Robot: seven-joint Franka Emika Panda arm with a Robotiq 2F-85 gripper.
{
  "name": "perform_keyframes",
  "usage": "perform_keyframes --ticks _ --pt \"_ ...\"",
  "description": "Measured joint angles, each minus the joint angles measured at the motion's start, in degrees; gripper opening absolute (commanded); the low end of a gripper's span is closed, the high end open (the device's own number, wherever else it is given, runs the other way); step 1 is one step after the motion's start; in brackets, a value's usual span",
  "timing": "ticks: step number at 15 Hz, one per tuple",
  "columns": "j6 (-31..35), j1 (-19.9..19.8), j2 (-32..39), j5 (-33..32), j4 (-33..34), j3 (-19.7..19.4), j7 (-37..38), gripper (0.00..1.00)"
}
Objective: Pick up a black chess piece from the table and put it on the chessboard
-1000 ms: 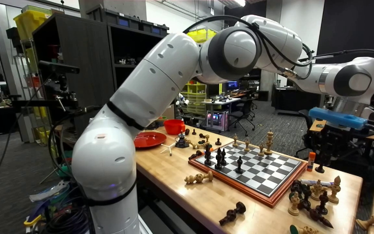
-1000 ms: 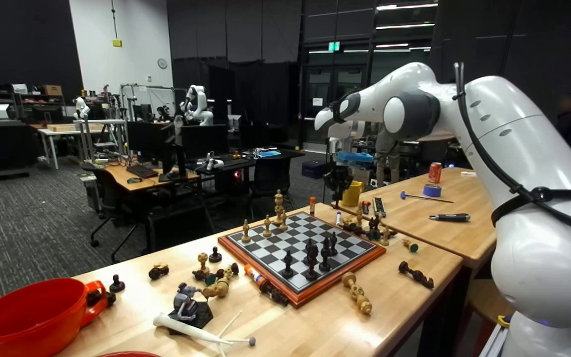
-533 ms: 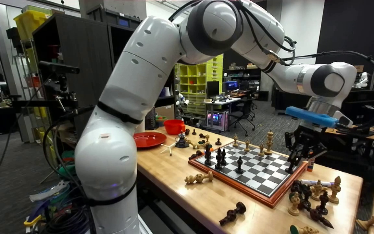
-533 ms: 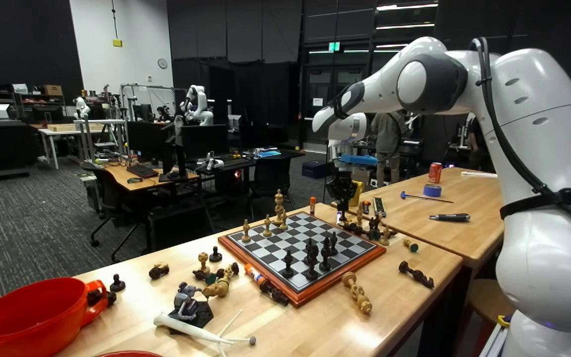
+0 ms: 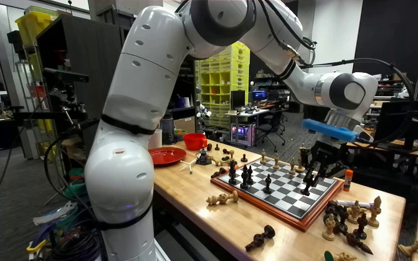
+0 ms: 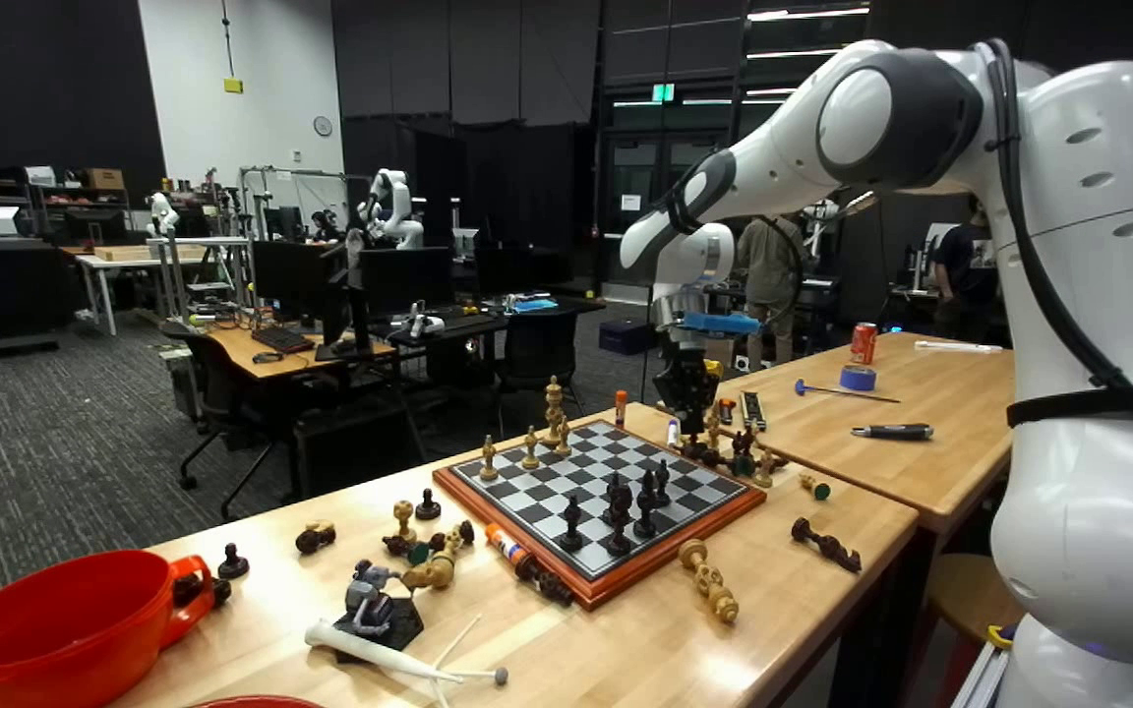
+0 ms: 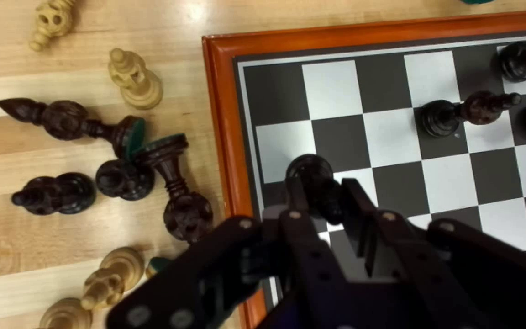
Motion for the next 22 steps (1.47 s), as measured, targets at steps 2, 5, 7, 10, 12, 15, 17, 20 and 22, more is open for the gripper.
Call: perform_keyframes --ticks 2,5,7,10,12,15,17,20,22 --pt "0.09 -0.01 -0.08 -0.01 -0.10 -0.01 0.00 0.06" --pt "0.24 -0.01 0.11 0.00 -0.11 -0.01 0.10 0.06" --pt "1.23 0.08 0.12 -0.10 -0.44 -0.01 0.56 0.06" --pt "2.00 0.26 0.05 -0.22 -1.12 -0.01 1.14 0.06" --pt "2.40 0.43 -0.12 -0.72 -1.68 -0.01 1.39 0.06" --pt "3.57 1.15 -1.13 -1.44 -3.50 0.01 1.91 0.06" --pt "4.74 1.99 -2.25 -2.07 -5.34 0.08 2.45 0.06" --pt "6.40 3.49 -4.29 -2.69 -8.30 0.25 3.61 0.06" --pt "7.50 4.38 -5.84 -3.06 -10.41 0.30 4.61 0.06"
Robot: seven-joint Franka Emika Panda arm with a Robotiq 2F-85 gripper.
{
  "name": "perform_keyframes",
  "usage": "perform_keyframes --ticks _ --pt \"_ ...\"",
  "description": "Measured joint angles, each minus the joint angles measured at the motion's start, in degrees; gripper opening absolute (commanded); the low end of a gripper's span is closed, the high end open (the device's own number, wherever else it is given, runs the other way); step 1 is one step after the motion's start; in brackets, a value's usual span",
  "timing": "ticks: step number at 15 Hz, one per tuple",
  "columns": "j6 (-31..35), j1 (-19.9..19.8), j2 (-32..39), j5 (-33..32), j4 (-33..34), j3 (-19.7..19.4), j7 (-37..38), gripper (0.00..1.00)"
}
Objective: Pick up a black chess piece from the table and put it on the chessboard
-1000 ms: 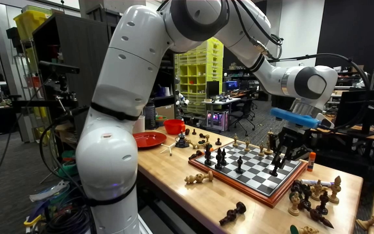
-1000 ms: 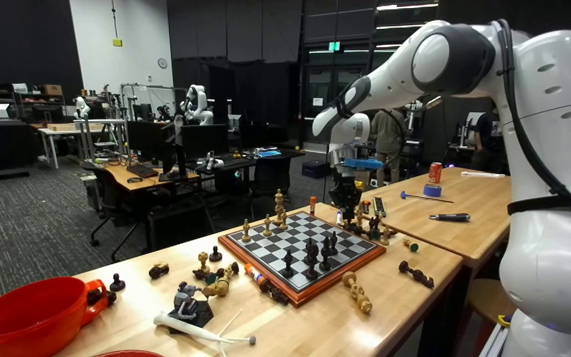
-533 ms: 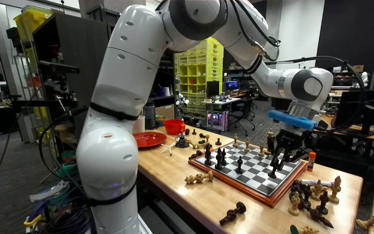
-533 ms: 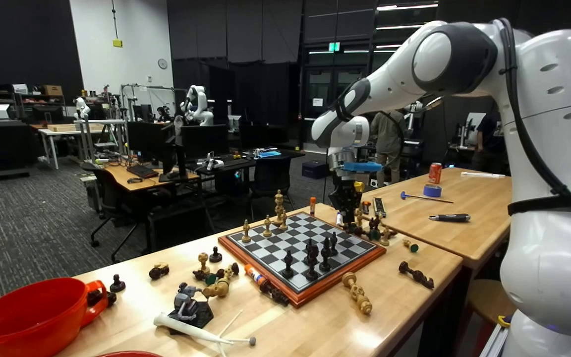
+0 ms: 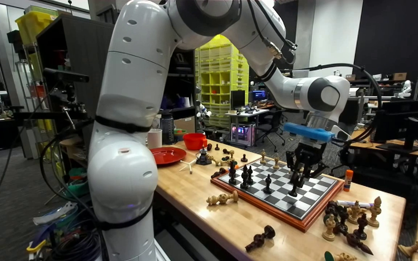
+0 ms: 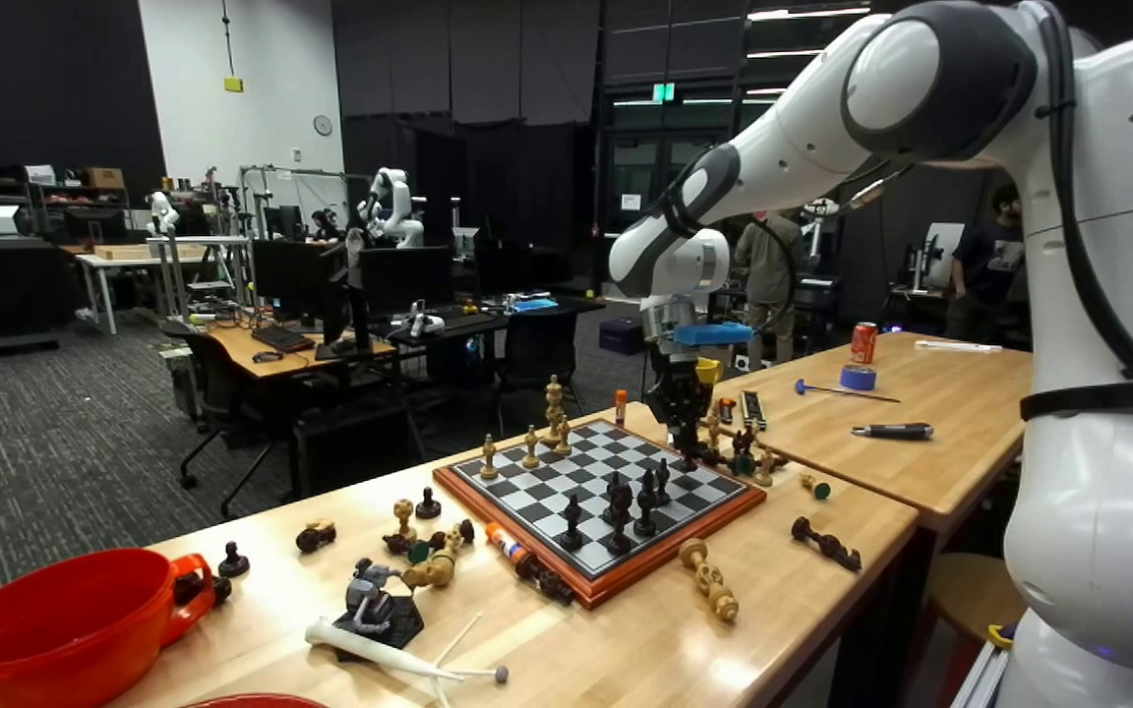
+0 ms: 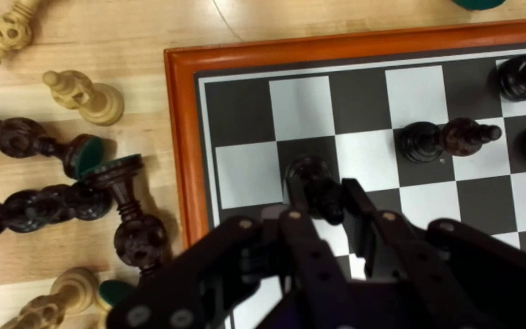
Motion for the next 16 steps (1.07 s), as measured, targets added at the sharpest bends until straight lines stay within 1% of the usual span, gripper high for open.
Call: perform_keyframes --ticks 3,8,16 --pt "2.01 0.89 -2.00 -1.07 -2.95 0.03 1.78 0.06" --pt "7.33 1.37 -3.49 -4.46 -6.84 0.03 5.47 0.06" --pt "12.82 1.41 -5.71 -4.85 -10.88 0.03 6.73 0.06"
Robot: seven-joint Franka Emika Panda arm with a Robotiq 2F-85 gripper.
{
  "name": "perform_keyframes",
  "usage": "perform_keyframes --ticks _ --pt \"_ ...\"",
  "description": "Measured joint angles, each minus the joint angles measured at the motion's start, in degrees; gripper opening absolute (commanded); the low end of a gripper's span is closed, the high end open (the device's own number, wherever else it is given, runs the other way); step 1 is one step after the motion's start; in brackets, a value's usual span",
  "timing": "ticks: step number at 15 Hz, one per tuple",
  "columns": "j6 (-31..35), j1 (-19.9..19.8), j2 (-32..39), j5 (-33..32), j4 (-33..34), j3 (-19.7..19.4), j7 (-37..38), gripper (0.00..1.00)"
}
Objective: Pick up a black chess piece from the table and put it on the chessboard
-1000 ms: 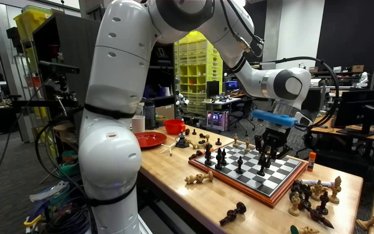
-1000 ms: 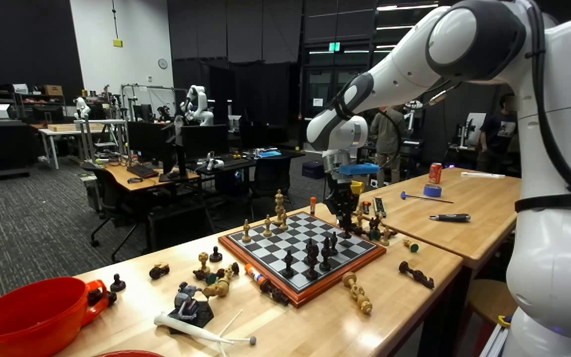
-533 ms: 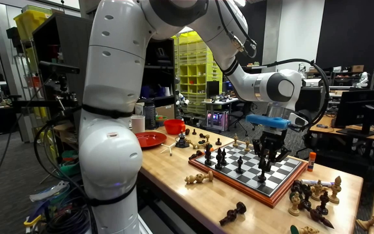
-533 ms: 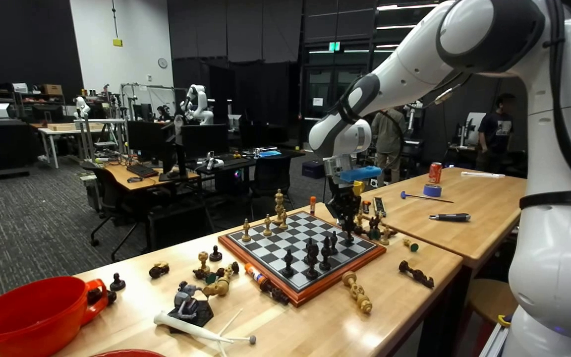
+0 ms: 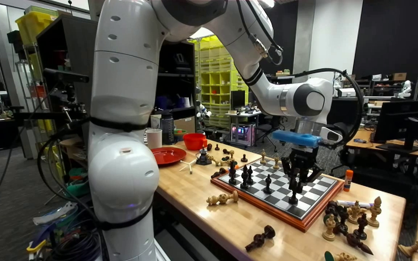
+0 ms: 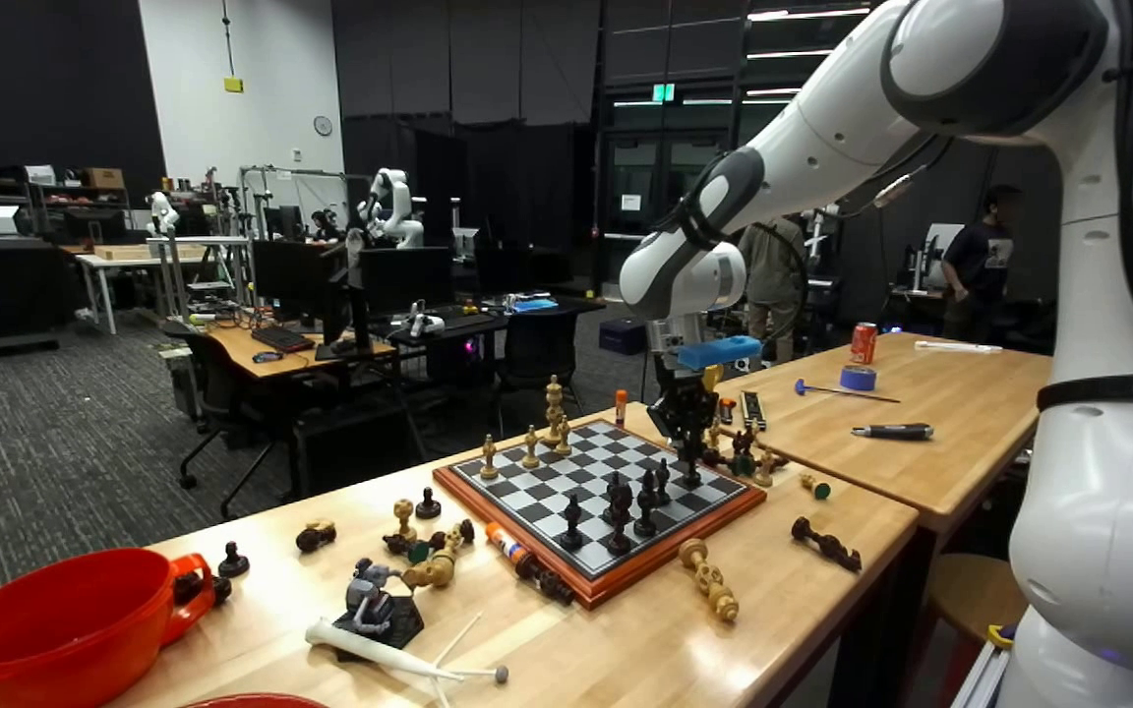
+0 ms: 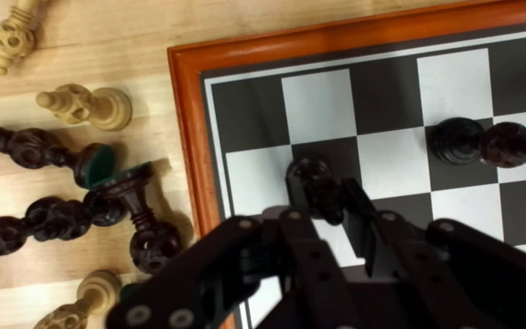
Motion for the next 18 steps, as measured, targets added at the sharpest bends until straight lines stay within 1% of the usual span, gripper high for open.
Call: perform_keyframes --ticks 4,9,10,12,17,18 --pt "2.17 0.00 -1.17 0.00 -1.76 0.00 0.03 0.06" --pt "3.22 0.00 -2.34 0.18 -3.44 -0.01 0.06 0.06" --pt "3.32 0.00 -2.51 0.20 -3.67 -0.01 0.06 0.48" --pt "3.54 0.00 -2.92 0.22 -4.21 -0.01 0.07 0.53" --pt "3.67 0.01 -3.72 0.22 -4.80 0.00 0.07 0.85" --pt "3.68 0.02 -3.88 0.22 -4.85 0.00 0.07 0.93"
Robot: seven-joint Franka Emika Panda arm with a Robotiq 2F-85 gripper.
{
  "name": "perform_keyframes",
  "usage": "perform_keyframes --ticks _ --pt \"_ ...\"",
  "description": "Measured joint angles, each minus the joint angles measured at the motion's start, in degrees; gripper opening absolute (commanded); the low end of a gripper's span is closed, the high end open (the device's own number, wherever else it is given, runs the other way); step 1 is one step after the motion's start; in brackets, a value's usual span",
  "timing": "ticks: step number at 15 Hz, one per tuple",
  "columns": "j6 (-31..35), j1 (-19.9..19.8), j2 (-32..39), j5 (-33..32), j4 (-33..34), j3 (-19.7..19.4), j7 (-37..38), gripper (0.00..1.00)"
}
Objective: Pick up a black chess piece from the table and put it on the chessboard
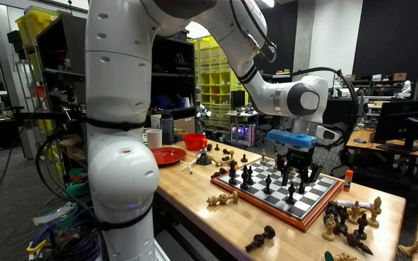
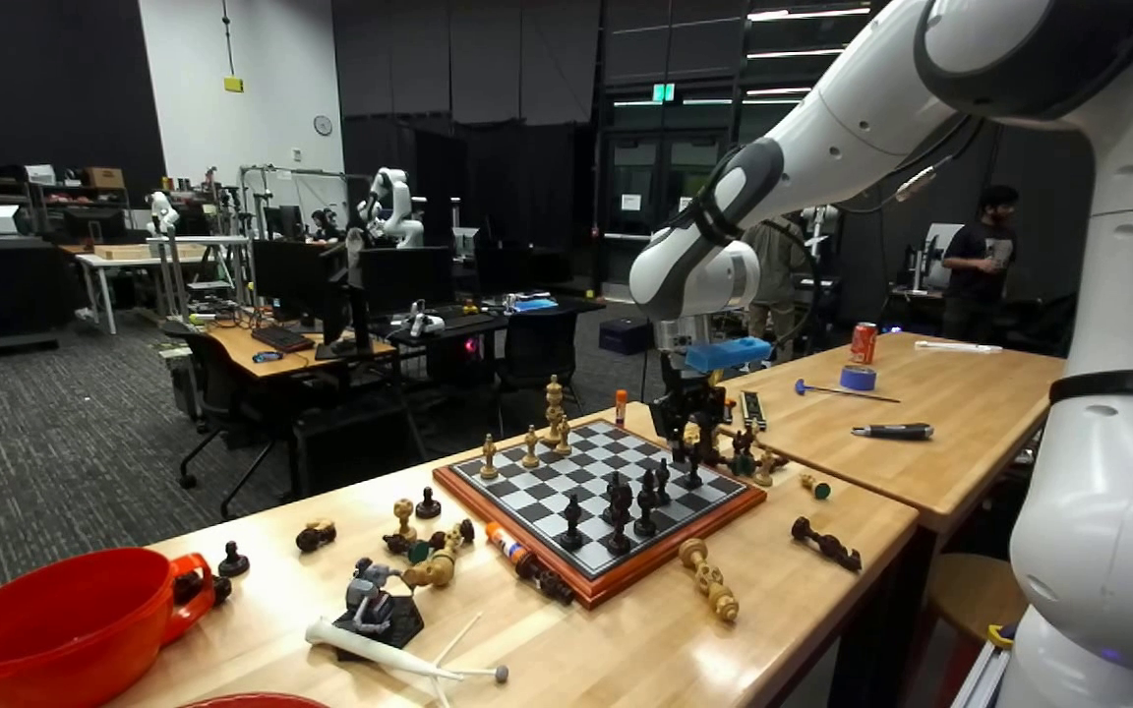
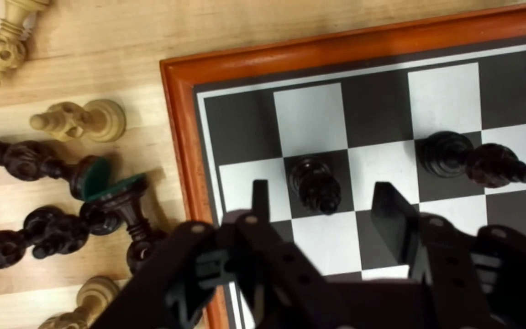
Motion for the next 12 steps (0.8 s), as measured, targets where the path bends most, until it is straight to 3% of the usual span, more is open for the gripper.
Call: perform_keyframes --ticks 2,12 --pt "0.02 0.08 -0.33 -0.05 -0.01 0.02 0.00 1.00" --pt "1.58 0.49 -8.16 -1.02 -1.34 0.08 -5.16 1.00"
